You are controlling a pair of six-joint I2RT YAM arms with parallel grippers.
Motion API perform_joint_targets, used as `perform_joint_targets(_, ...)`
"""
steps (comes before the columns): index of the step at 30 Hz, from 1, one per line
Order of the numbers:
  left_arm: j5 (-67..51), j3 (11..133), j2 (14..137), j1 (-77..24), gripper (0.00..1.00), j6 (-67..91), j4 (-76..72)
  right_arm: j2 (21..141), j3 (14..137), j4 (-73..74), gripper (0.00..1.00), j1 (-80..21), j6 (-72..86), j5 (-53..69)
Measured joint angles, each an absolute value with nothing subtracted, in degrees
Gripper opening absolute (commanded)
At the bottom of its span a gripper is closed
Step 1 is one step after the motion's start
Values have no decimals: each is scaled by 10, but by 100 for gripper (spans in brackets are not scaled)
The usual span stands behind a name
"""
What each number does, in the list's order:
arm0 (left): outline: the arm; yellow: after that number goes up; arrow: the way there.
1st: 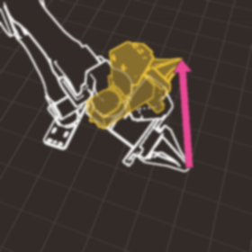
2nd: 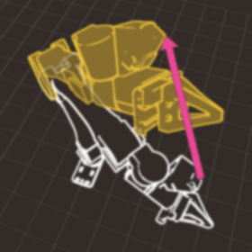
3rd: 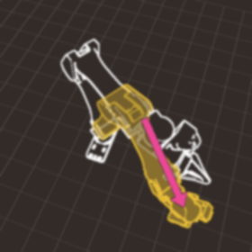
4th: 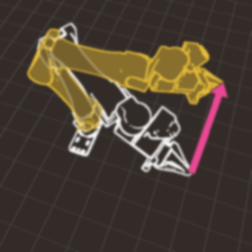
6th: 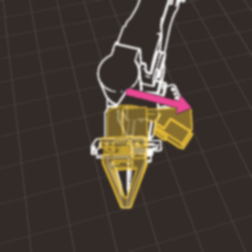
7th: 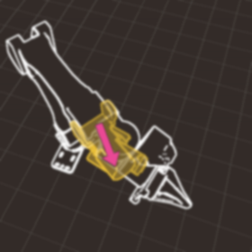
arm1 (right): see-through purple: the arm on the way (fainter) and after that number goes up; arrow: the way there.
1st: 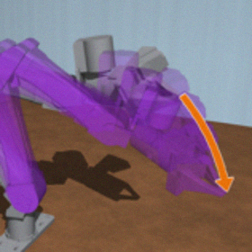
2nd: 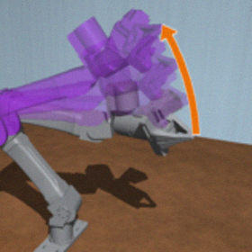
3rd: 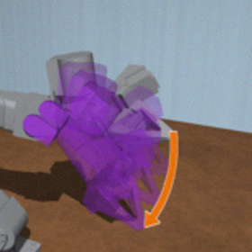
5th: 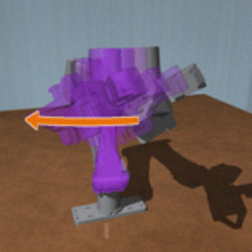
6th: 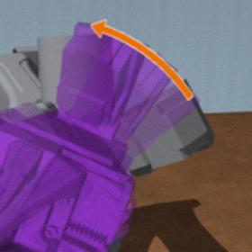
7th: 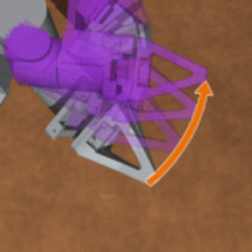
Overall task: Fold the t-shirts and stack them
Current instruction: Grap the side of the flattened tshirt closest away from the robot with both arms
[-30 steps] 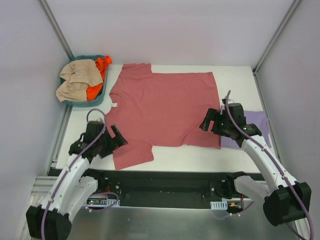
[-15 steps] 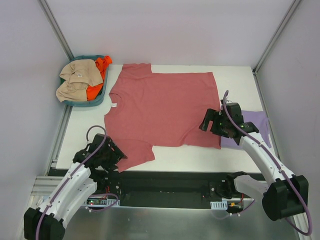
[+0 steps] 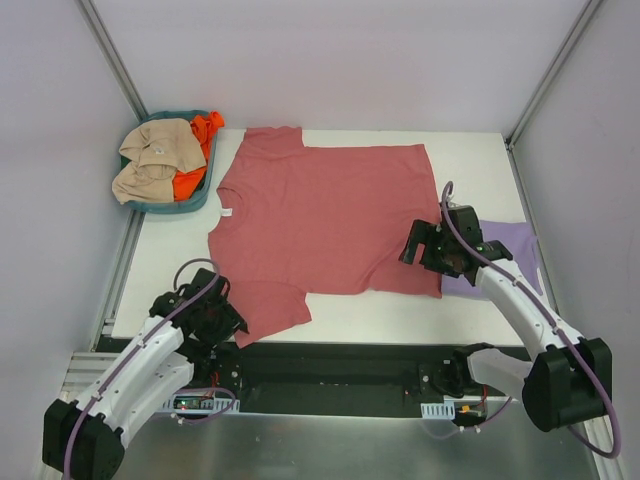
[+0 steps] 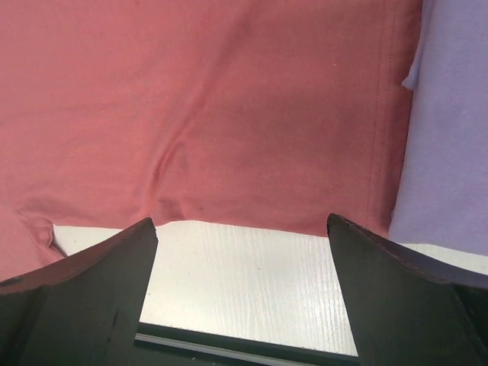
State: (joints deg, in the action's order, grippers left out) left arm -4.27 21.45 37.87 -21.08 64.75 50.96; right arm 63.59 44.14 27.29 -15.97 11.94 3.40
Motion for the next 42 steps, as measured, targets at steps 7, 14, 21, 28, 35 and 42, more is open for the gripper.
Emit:
perform_joint_targets(7,-58,194,408,-229,36,664,464,659,441,273,96,-158,118,35)
perform_joint_targets(14,-101,186,441,-233,0,668,418,665,441,274,96,-156,118,38)
perform_joint_targets(21,-88,199,424,-236,0,659,411,649,436,303,98,-155,136,15)
perform_joint_targets(28,-13,272,415,-224,0,628,375,598,366,333,91,-155,197,-36)
perform_joint_targets(35,-14,274,410,-130,0,589,368,610,331,335,72,-155,251,-72)
perform_joint_targets(42,-30,263,383,-115,0,574,369,621,295,304,62,-155,301,-89)
